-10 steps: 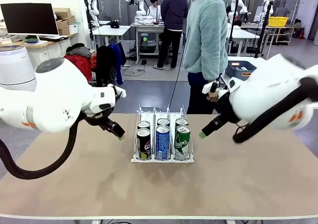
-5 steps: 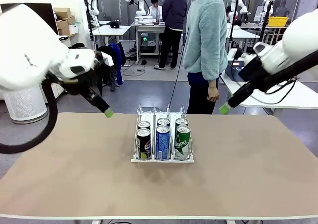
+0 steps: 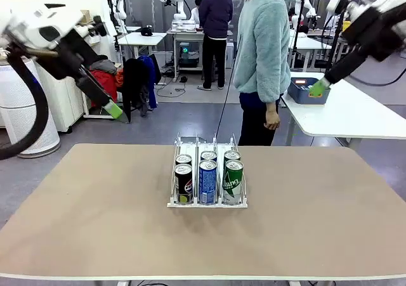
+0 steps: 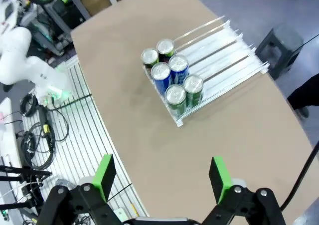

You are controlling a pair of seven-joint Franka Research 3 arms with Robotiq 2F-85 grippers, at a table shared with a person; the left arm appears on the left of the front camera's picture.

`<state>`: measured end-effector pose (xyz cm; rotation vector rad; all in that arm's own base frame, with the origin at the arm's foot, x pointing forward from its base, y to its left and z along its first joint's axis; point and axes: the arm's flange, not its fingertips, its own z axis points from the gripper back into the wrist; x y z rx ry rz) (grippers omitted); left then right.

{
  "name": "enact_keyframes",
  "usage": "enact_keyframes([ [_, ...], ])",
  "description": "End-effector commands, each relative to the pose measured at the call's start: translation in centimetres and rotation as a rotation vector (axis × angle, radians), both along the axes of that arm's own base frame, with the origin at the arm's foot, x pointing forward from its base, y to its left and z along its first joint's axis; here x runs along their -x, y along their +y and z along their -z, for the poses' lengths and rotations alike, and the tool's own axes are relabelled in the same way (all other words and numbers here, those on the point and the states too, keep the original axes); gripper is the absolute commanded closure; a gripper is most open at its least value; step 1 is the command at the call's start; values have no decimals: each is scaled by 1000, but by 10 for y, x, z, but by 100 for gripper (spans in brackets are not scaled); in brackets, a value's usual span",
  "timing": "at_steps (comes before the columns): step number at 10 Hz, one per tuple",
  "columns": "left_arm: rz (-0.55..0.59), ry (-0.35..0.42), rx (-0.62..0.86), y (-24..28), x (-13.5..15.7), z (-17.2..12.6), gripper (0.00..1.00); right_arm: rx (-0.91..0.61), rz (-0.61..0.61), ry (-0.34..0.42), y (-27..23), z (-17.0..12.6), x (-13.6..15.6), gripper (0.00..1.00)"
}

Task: Fill the beverage cans into the dispenser.
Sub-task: Pick up the Ionic drink handed by the human.

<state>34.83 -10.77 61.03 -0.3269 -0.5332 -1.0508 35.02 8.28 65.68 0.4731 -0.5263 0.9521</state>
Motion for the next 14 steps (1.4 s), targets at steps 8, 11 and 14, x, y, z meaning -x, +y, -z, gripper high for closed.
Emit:
enact_keyframes([
  [8,-47,-96,12,32,4,-35,0,-92,59,-105,-43,-43,-1,0],
  [11,-47,-96,12,32,4,-35,0,-92,59,-105,-43,-43,-1,0],
  [14,-59,-62,-8,29,0,-42,0,-80,61,-119,-45,-42,0,0],
])
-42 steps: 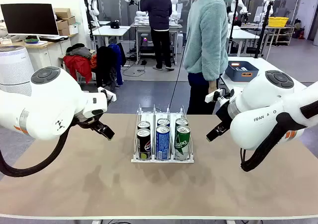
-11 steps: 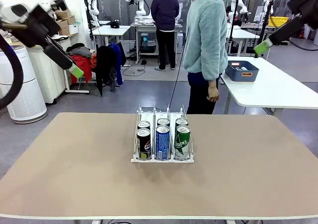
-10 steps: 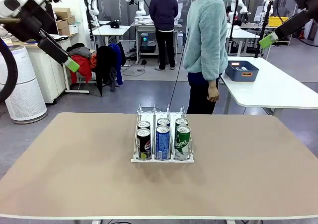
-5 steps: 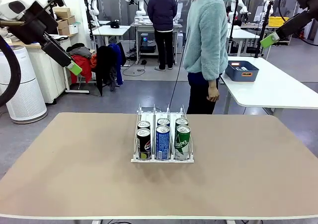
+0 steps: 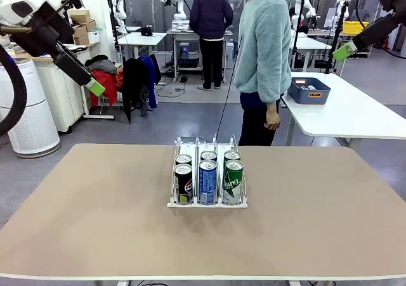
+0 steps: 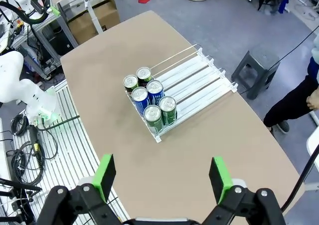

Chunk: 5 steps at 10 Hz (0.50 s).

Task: Fill the beverage cans into the dispenser.
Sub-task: Pick up the Ionic drink handed by the human.

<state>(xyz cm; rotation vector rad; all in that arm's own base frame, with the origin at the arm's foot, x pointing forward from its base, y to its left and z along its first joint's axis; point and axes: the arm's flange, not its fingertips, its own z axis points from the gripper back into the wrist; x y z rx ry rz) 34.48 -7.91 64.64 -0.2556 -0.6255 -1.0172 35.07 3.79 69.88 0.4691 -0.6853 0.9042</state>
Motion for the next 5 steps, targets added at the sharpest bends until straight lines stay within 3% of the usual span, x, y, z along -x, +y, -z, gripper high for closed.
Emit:
enact_keyframes([
  [1,7,35,-1,1,-8,-13,0,68,-47,-24,1,-6,1,0],
  [5,9,-36,-31,-7,-9,-48,0,210,-99,-77,-6,-30,-3,0],
])
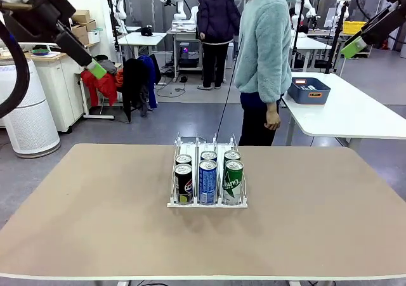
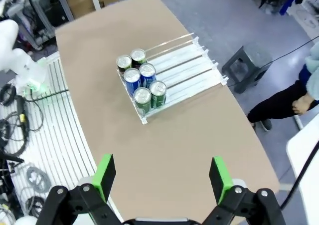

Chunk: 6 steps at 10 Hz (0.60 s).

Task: Fill the beverage cans into the dispenser.
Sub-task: Pick up the Ionic drink handed by the human.

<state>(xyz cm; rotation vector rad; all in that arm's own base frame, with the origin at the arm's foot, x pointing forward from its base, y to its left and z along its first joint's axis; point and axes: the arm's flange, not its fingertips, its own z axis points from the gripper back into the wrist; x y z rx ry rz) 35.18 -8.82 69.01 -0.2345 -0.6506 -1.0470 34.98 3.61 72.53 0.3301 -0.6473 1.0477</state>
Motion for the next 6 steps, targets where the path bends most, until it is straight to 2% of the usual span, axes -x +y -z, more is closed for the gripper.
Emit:
enact_keyframes([
  [1,-31,-18,-27,0,0,-11,0,73,-16,-41,-6,-8,-3,0],
  [4,-52,-44,-29,-3,12,-28,0,67,30,-152,-11,-17,-2,0],
  [6,-40,-56,2,0,18,-29,0,40,72,-213,-14,-18,-7,0],
])
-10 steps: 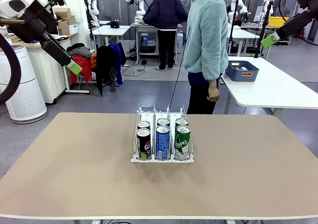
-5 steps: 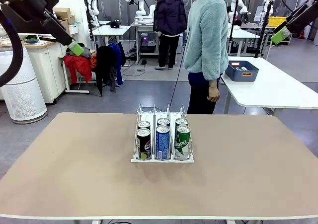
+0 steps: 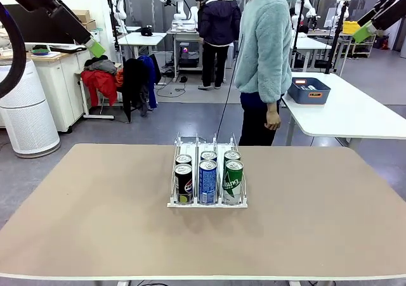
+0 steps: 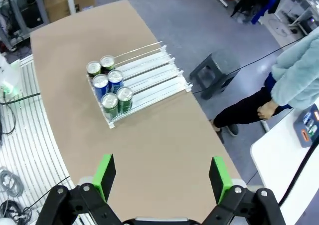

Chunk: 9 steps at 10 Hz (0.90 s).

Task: Fill the beverage cans into the dispenser.
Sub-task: Pick up the Ionic drink handed by the human.

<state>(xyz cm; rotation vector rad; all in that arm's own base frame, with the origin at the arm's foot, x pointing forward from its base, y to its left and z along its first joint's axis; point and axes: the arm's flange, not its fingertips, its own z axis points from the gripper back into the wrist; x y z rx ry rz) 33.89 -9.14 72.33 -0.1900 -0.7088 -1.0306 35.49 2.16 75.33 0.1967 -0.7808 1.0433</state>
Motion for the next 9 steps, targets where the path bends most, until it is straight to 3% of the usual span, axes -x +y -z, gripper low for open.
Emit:
enact_keyframes([
  [1,2,6,-3,-1,-3,2,0,1,38,-71,1,11,-3,0],
  [2,2,6,-3,-1,-3,2,0,0,0,0,0,0,0,0],
  [8,2,6,-3,-1,-3,2,0,-24,-19,-6,1,1,1,0],
  [9,2,6,-3,-1,-3,2,0,-24,8,-43,1,-1,2,0],
])
